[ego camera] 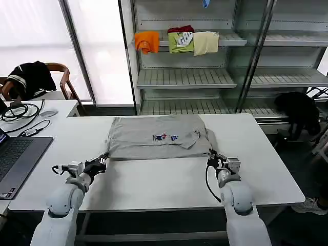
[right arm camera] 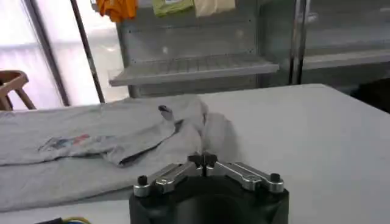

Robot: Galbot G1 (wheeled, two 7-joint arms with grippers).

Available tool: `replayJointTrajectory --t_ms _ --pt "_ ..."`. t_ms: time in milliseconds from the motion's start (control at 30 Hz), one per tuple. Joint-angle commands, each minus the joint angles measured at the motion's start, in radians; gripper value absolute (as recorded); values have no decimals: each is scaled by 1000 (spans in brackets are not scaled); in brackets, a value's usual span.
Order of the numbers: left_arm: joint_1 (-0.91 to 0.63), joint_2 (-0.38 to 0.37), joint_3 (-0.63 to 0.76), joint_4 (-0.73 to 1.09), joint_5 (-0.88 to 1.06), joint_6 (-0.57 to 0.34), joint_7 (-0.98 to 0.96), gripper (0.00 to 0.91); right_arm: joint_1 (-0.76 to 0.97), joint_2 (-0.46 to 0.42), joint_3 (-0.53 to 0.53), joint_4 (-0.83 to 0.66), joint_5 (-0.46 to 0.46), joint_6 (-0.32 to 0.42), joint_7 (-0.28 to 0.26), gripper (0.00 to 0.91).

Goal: Fold and organize the clothes.

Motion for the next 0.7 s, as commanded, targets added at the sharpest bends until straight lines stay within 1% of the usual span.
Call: replayJointTrajectory --t_ms 33,100,300,433,533,700 --pt "361 68 -142 -280 -150 -3 -30 0 -328 -22 -3 293 36 -2 47 0" --pt "459 70 -161 -340 -177 -3 -76 0 -386 -14 5 338 28 0 43 0" --pt "563 36 -169 -431 -170 2 -183 0 -477 -34 1 400 10 -1 49 0" --pt "606 14 -151 -472 -151 2 -214 0 -508 -43 -9 428 -7 -2 56 0" --pt "632 22 -149 -495 -151 2 -219 0 -529 -49 -16 440 -31 -2 47 0" --pt "643 20 -144 -526 -152 2 -232 0 -552 -58 -18 451 -43 -2 40 0"
